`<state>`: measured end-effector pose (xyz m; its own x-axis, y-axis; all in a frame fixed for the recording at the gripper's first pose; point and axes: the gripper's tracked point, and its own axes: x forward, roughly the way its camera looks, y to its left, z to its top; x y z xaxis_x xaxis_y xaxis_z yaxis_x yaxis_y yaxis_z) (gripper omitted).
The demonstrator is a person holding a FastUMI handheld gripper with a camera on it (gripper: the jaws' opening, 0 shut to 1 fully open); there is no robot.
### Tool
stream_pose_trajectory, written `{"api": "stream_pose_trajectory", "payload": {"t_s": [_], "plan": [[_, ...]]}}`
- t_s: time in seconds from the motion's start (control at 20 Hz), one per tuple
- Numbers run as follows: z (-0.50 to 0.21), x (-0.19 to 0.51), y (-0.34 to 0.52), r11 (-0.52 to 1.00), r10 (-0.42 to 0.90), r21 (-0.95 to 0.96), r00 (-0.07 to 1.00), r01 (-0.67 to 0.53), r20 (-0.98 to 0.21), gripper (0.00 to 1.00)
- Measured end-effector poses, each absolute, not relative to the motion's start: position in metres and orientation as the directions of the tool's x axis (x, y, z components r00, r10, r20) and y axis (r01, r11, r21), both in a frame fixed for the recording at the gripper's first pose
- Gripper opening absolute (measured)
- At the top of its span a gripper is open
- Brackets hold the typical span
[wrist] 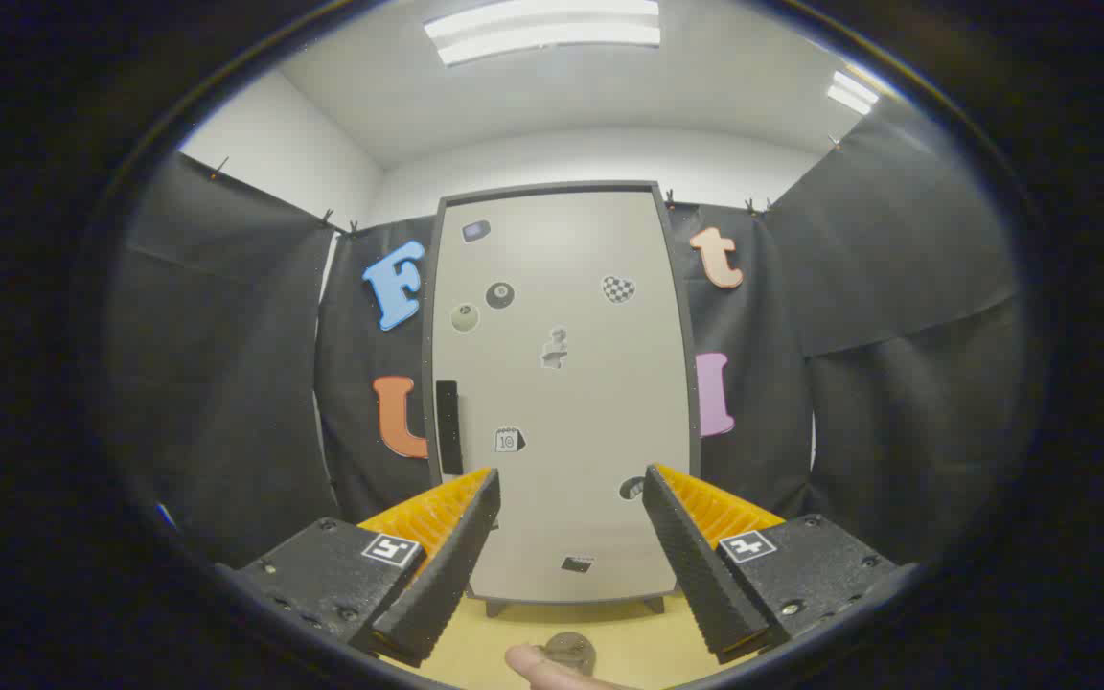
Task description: Open the shoe cabinet door, grab the shoes and put them into the shoe cabinet, then close the shoe cabinet door.
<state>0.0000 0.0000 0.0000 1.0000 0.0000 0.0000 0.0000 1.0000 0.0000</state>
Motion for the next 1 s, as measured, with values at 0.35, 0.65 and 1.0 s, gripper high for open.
{"api": "stream_pose_trajectory", "payload": {"t_s": [0.35,0.65,1.0], "plan": [[0.018,-0.015,0.006,0.999,0.02,-0.026,0.999,-0.021,-0.036,0.98],[0.05,-0.011,0.022,0.999,0.039,-0.014,0.999,-0.039,0.005,0.98],[0.032,0.056,0.056,0.998,0.06,-0.026,0.996,-0.061,-0.059,0.98]]}}
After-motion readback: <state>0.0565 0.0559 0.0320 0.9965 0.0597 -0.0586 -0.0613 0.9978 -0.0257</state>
